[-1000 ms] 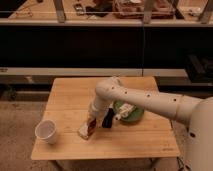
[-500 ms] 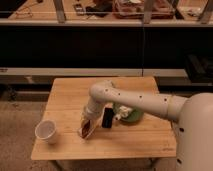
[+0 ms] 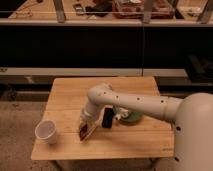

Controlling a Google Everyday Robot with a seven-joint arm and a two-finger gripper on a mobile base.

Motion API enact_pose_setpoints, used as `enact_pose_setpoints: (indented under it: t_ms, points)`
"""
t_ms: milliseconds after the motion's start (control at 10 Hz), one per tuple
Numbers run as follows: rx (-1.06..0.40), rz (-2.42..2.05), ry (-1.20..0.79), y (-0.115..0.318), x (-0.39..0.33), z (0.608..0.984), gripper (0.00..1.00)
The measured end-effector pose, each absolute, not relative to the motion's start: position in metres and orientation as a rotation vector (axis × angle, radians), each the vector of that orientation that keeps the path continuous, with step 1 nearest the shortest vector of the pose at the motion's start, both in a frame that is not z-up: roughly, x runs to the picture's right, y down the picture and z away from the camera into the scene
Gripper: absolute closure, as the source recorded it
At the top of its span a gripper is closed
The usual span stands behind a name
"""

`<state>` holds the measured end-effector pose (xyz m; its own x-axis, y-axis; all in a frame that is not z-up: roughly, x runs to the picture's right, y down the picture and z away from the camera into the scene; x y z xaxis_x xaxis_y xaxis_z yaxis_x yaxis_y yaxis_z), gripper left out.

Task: Place the pepper on the white sponge

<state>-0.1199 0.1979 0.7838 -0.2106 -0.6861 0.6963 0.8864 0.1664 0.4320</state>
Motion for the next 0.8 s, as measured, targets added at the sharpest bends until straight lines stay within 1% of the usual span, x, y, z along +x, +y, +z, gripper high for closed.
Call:
enact_pose_setpoints:
  t_ms: [400, 800]
  points:
    - [-0.233, -1.502, -0.99, 0.196, -0.115, 0.792, 0.4]
    - [-0.23, -1.518, -0.937, 0.185, -0.091, 0.796, 0.4]
